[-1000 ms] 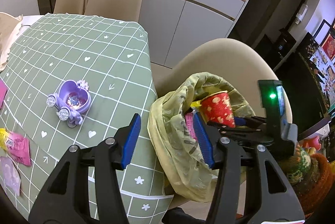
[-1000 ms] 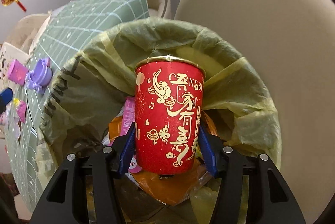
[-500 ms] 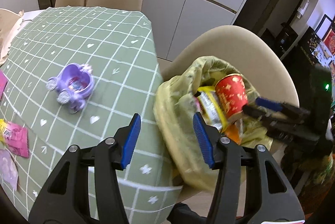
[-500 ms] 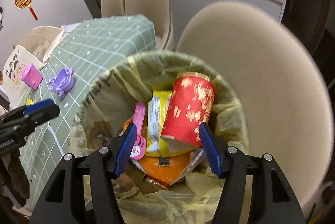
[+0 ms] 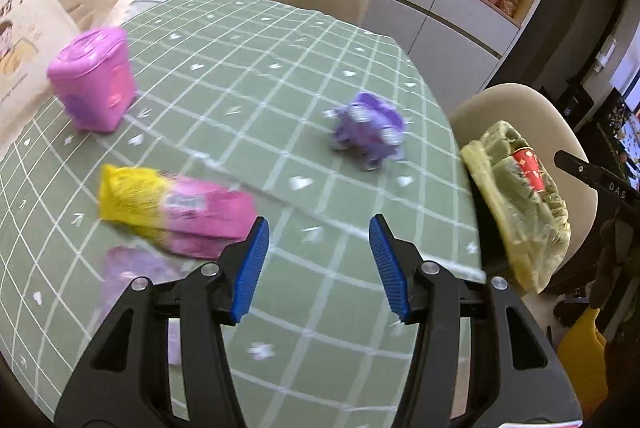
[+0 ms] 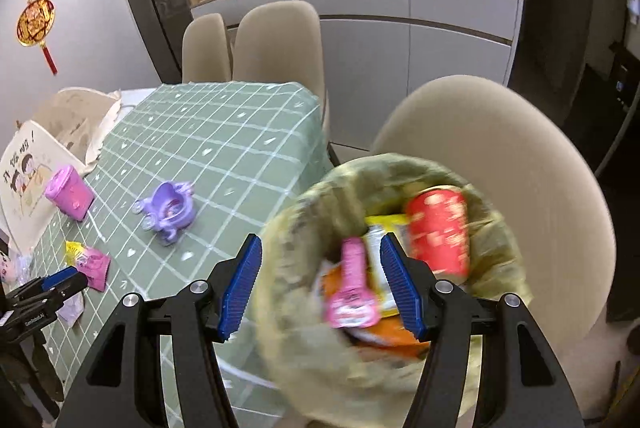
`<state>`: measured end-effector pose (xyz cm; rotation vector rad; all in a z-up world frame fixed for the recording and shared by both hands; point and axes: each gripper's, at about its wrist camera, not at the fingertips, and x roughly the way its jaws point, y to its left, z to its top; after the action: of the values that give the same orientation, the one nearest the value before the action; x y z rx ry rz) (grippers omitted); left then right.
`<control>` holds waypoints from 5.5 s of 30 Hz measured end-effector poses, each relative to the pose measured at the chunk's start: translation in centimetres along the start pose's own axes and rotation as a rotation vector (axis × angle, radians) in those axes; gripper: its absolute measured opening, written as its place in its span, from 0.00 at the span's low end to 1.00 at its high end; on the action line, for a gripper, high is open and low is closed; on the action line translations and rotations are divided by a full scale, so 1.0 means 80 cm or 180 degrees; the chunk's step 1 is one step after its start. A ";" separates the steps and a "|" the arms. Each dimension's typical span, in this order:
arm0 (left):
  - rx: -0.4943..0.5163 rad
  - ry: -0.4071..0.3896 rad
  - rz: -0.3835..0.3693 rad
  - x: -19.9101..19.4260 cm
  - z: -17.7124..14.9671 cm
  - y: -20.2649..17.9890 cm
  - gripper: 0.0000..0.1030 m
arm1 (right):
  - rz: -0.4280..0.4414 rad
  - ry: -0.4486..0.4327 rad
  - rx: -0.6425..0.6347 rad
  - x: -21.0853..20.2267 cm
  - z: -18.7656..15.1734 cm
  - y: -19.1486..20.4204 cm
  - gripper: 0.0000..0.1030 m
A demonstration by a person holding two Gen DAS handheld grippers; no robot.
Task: Collect trash
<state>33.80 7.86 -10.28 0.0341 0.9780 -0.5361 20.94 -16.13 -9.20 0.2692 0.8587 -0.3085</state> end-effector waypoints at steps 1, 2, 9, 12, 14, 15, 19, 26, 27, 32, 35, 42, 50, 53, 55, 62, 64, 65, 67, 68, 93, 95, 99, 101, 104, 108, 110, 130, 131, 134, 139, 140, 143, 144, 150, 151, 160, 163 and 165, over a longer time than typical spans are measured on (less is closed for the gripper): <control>0.0006 -0.0003 -0.0012 -0.003 -0.002 0.012 0.48 | -0.0050 -0.0003 0.0002 -0.001 -0.005 0.014 0.57; 0.0018 -0.0008 -0.0028 -0.006 -0.005 0.023 0.48 | -0.0061 -0.0020 -0.0002 -0.001 -0.008 0.025 0.57; 0.0279 0.0029 -0.0092 -0.022 -0.024 0.091 0.48 | -0.0108 -0.0026 -0.0106 0.007 -0.037 0.114 0.57; 0.0387 0.0030 -0.0107 -0.026 -0.031 0.117 0.48 | 0.0061 0.0073 -0.0162 0.018 -0.053 0.150 0.57; 0.0446 0.0060 -0.0147 -0.030 -0.039 0.134 0.48 | 0.0239 0.0134 -0.0209 0.028 -0.062 0.178 0.57; 0.0448 0.0080 -0.0163 -0.031 -0.042 0.141 0.48 | 0.0330 0.0166 -0.0221 0.032 -0.065 0.189 0.57; 0.0418 0.0152 -0.0184 -0.034 -0.050 0.166 0.48 | 0.0623 0.0307 -0.0410 0.054 -0.073 0.253 0.57; 0.0345 0.0239 -0.0260 -0.032 -0.053 0.182 0.48 | 0.0866 0.0359 -0.0749 0.099 -0.067 0.357 0.57; 0.0347 0.0244 -0.0280 -0.030 -0.053 0.185 0.48 | 0.0848 0.0393 -0.0787 0.107 -0.065 0.366 0.57; 0.0313 0.0258 -0.0368 -0.025 -0.052 0.193 0.48 | 0.0869 0.0632 -0.0772 0.142 -0.062 0.377 0.55; 0.0283 0.0269 -0.0433 -0.023 -0.052 0.198 0.48 | 0.0829 0.0683 -0.0887 0.145 -0.066 0.376 0.43; 0.0254 0.0306 -0.0570 -0.021 -0.053 0.197 0.48 | 0.0507 0.0648 -0.0757 0.135 -0.066 0.336 0.36; 0.0266 0.0318 -0.0418 -0.007 -0.052 0.170 0.49 | 0.0327 0.0558 -0.0335 0.093 -0.069 0.245 0.34; 0.0136 0.0279 -0.0290 -0.001 -0.047 0.164 0.49 | 0.0341 0.0487 -0.0289 0.076 -0.071 0.232 0.34; 0.0097 0.0245 -0.0147 0.002 -0.045 0.155 0.48 | 0.0362 0.0447 -0.0252 0.069 -0.071 0.227 0.34; 0.0172 0.0082 -0.0089 -0.017 -0.041 0.134 0.01 | 0.0455 0.0337 -0.0329 0.041 -0.071 0.218 0.34; 0.0158 -0.0026 -0.0075 -0.032 -0.036 0.126 0.01 | 0.0466 0.0309 -0.0363 0.036 -0.069 0.213 0.34; 0.0139 -0.0076 -0.0062 -0.039 -0.033 0.122 0.01 | 0.0474 0.0289 -0.0394 0.033 -0.066 0.210 0.34; 0.0099 -0.0173 -0.0025 -0.054 -0.025 0.113 0.01 | 0.0505 0.0259 -0.0442 0.024 -0.062 0.204 0.34; 0.0077 -0.0220 -0.0012 -0.060 -0.021 0.105 0.01 | 0.0529 0.0229 -0.0473 0.018 -0.059 0.200 0.34; 0.0631 -0.0979 -0.0282 -0.102 0.103 -0.175 0.01 | 0.0428 -0.0709 -0.0196 -0.096 0.054 -0.048 0.34; 0.0655 -0.0997 -0.0339 -0.094 0.109 -0.197 0.01 | 0.0378 -0.0736 -0.0141 -0.097 0.059 -0.075 0.34; 0.0734 -0.0978 -0.0461 -0.066 0.119 -0.249 0.01 | 0.0289 -0.0772 -0.0087 -0.098 0.066 -0.123 0.34; 0.0709 -0.0946 -0.0532 -0.052 0.122 -0.269 0.01 | 0.0248 -0.0764 -0.0087 -0.096 0.069 -0.147 0.34; 0.0616 -0.0866 -0.0655 -0.030 0.123 -0.287 0.01 | 0.0210 -0.0746 -0.0091 -0.093 0.071 -0.171 0.34; 0.0501 -0.0634 -0.0755 0.012 0.119 -0.309 0.01 | 0.0196 -0.0686 -0.0060 -0.083 0.073 -0.203 0.34; 0.0465 -0.0518 -0.0780 0.030 0.114 -0.317 0.01 | 0.0212 -0.0644 -0.0038 -0.078 0.072 -0.215 0.34; 0.0228 -0.0162 -0.0539 0.067 0.075 -0.323 0.43 | 0.0540 -0.0065 -0.0077 0.006 0.029 -0.213 0.34; 0.0196 -0.0191 -0.0516 0.060 0.074 -0.319 0.45 | 0.0563 0.0014 -0.0117 0.018 0.026 -0.205 0.34; 0.0116 -0.0271 -0.0458 0.041 0.071 -0.310 0.51 | 0.0588 0.0249 -0.0265 0.055 0.017 -0.184 0.34; 0.0004 -0.0336 -0.0310 0.016 0.060 -0.299 0.66 | 0.0477 0.0709 -0.0497 0.122 -0.002 -0.160 0.34; -0.0016 -0.0336 -0.0248 0.011 0.055 -0.296 0.71 | 0.0419 0.0774 -0.0579 0.134 -0.007 -0.154 0.34; -0.0119 -0.0326 -0.0104 0.003 0.042 -0.289 0.78 | 0.0386 0.0895 -0.0737 0.154 -0.012 -0.145 0.34; -0.0183 -0.0310 -0.0051 0.001 0.035 -0.286 0.78 | 0.0374 0.0950 -0.0781 0.162 -0.013 -0.142 0.35; -0.0309 -0.0227 0.0187 -0.007 -0.001 -0.275 0.78 | 0.0540 0.0947 -0.0768 0.160 -0.008 -0.144 0.42; -0.0293 -0.0231 0.0230 -0.010 -0.007 -0.273 0.78 | 0.0575 0.0912 -0.0751 0.152 -0.009 -0.147 0.44; -0.0316 -0.0380 0.0456 -0.047 -0.048 -0.258 0.78 | 0.0760 0.0368 -0.0652 0.049 -0.020 -0.150 0.55; -0.0261 -0.0471 0.0547 -0.072 -0.068 -0.259 0.78 | 0.0850 0.0159 -0.0628 0.005 -0.025 -0.143 0.55; -0.0215 -0.0568 0.0608 -0.097 -0.088 -0.260 0.78 | 0.0912 0.0042 -0.0611 -0.031 -0.036 -0.137 0.55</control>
<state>15.62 -5.16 -3.78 0.0187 0.8081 -0.3243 13.38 -24.81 -10.27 0.2119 0.8441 0.0428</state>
